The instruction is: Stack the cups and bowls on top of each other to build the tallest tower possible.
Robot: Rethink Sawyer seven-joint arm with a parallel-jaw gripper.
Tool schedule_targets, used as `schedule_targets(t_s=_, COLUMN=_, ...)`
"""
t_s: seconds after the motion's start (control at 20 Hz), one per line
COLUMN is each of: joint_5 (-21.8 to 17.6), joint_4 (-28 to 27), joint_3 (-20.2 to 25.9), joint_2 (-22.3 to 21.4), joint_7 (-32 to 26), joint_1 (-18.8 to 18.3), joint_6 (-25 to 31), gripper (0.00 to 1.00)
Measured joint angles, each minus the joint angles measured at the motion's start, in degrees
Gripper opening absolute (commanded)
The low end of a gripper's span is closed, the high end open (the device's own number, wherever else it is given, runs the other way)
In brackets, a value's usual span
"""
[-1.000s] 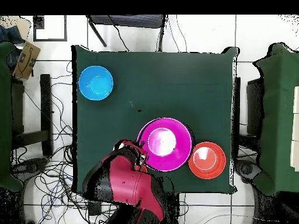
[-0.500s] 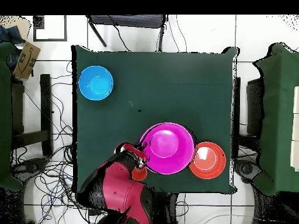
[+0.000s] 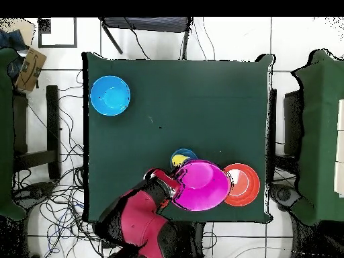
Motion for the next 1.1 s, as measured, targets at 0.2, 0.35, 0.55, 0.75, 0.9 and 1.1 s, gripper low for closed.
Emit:
schedule_targets(t_s=0.2, joint_5=-0.02, joint_4=-0.05, joint_3=-0.75, joint_2=0.32, joint_7=0.0, joint_1=-0.53, joint_6=0.14, gripper=0.0)
schedule_targets(t_s=0.35, joint_5=-0.02, joint_4=-0.27, joint_3=-0.62, joint_2=-0.64, joint_7=0.0, joint_1=-2.06, joint_6=1.03, gripper=0.0)
schedule_targets(t_s=0.55, joint_5=-0.13, joint_4=-0.69, joint_3=1.68, joint_2=-4.04, joint_7=0.0, joint_1=-6.63, joint_6=3.58, gripper=0.0)
schedule_targets(t_s=0.75, joint_5=-1.09, joint_4=-0.68, joint_3=5.38, joint_2=-6.78, joint_7=0.0, joint_1=-10.99, joint_6=4.19, gripper=0.0)
schedule_targets(t_s=0.9, joint_5=-3.1, joint_4=-0.67, joint_3=13.18, joint_2=-10.38, joint_7=0.0, joint_1=-19.28, joint_6=4.31, gripper=0.0)
schedule_targets(t_s=1.1, joint_5=-4.81, joint_4=-0.66, joint_3=20.1, joint_2=-12.06, joint_7=-0.01, joint_1=-25.85, joint_6=4.29, gripper=0.0)
